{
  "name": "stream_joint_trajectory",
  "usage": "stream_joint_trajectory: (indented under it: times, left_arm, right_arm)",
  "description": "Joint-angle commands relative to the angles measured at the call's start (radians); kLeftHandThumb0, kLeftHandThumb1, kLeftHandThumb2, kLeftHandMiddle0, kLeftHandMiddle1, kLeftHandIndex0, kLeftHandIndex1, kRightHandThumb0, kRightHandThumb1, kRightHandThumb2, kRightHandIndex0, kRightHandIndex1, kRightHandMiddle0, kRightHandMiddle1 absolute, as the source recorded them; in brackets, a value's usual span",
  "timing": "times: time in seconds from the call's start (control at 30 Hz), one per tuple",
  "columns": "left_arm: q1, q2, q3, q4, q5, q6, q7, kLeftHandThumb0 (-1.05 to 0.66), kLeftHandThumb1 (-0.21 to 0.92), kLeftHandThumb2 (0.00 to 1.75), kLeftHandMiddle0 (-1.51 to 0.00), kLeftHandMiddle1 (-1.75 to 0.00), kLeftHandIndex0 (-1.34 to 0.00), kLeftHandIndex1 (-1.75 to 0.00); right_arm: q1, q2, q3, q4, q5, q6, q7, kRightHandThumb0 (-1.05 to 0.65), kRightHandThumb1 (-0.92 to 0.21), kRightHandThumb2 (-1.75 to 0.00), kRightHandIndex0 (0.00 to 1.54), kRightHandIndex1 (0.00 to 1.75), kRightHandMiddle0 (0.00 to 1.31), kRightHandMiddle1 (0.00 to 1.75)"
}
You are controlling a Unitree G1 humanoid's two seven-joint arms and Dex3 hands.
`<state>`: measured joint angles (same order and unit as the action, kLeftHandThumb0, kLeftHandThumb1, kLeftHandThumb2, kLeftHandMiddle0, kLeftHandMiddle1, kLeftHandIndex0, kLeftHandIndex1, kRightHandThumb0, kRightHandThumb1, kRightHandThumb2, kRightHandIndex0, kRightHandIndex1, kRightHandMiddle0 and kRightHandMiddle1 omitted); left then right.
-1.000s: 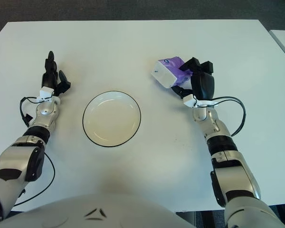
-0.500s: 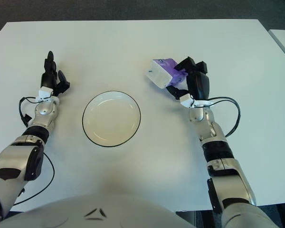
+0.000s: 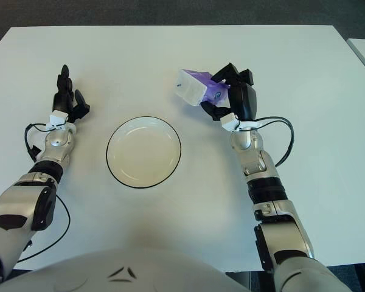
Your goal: Put the tissue paper into the plate.
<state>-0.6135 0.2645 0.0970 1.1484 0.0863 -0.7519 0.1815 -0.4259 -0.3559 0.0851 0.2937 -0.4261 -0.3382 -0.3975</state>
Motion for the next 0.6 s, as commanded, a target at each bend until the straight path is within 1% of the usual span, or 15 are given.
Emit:
stream_joint_trajectory:
  times: [0.0, 0.13, 0.27, 0.4, 0.57]
  left_arm:
    - [0.173, -0.056, -0.020, 0.121, 0.025, 0.076, 0.007, -0.92, 0.92, 1.06, -0.10, -0.01, 0.00, -0.11]
    - [0.174, -0.057, -0.023, 0.121, 0.027, 0.078, 0.008, -0.92, 0.92, 1.05, -0.10, 0.00, 0.00, -0.11]
    - [0.179, -0.057, -0.025, 0.118, 0.029, 0.077, 0.008, -0.92, 0.92, 1.06, -0.09, 0.00, 0.00, -0.08]
    - [0.180, -0.058, -0.024, 0.117, 0.027, 0.080, 0.006, -0.92, 0.92, 1.07, -0.08, 0.00, 0.00, -0.07]
    - [0.179, -0.059, -0.023, 0.117, 0.024, 0.081, 0.006, -0.92, 0.92, 1.08, -0.07, 0.00, 0.00, -0.07]
  right_arm:
    - [-0.071, 0.008, -0.020, -0.008, -0.016, -0.039, -0.026, -0.47, -0.33, -1.29, 1.29, 1.75, 0.59, 1.75]
    - [-0.101, 0.016, -0.025, 0.006, -0.008, -0.066, -0.039, -0.46, -0.33, -1.29, 1.29, 1.75, 0.59, 1.75]
    - [-0.122, 0.033, -0.032, 0.011, 0.017, -0.089, -0.030, -0.46, -0.33, -1.29, 1.28, 1.75, 0.59, 1.75]
    - [-0.129, 0.051, -0.035, 0.005, 0.021, -0.091, -0.022, -0.46, -0.33, -1.30, 1.28, 1.75, 0.60, 1.75]
    - [-0.116, 0.080, -0.023, -0.027, 0.007, -0.081, -0.021, -0.46, -0.33, -1.30, 1.28, 1.75, 0.60, 1.75]
